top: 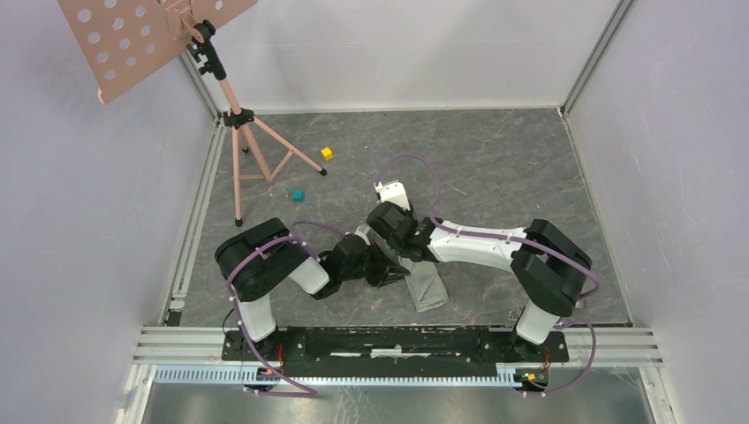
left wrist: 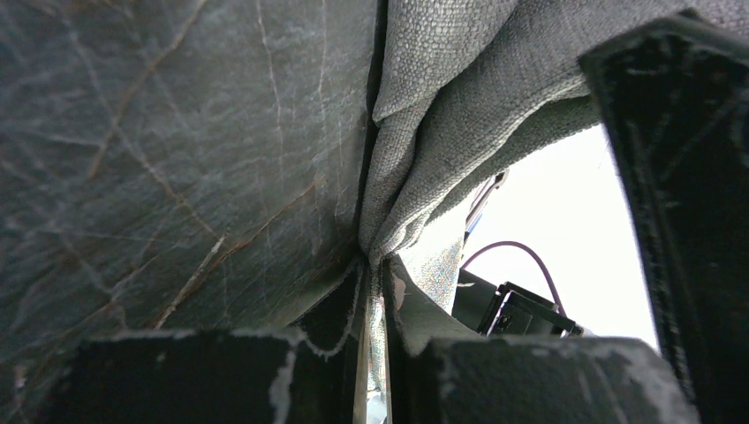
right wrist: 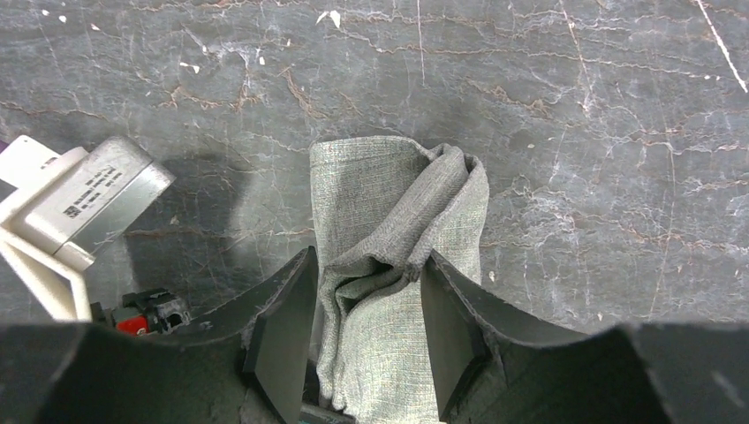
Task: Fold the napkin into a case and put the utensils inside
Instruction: Pick up the top corner of the smaller rectangle folded napkin.
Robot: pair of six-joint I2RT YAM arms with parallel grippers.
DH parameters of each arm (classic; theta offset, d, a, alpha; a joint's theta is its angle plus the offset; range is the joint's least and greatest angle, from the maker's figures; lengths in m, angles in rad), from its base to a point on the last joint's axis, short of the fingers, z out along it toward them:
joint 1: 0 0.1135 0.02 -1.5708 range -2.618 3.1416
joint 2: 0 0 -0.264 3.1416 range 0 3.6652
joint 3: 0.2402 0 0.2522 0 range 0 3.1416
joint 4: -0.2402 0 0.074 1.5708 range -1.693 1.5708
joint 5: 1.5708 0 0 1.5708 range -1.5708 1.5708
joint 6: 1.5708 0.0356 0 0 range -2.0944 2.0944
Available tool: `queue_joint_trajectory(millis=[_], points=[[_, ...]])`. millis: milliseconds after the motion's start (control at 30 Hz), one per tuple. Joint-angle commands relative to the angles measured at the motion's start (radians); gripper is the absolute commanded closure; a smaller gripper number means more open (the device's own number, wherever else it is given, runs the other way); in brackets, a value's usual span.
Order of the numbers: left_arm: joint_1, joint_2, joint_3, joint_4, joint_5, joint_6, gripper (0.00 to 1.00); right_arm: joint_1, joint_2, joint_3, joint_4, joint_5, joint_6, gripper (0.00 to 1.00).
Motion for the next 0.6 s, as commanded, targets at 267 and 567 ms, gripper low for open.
queue_joint_trajectory(millis=[267, 567], points=[[-0.002, 0.016, -0.009, -0.125, -0.051, 0.050, 0.93, 0.010, 0.026, 0.019, 0.042, 0.040, 0.027, 0.57], [-0.003, 0.005, -0.020, -0.135, -0.061, 0.054, 0.88, 0.008, -0.048, -0.053, 0.126, 0.052, 0.001, 0.92]])
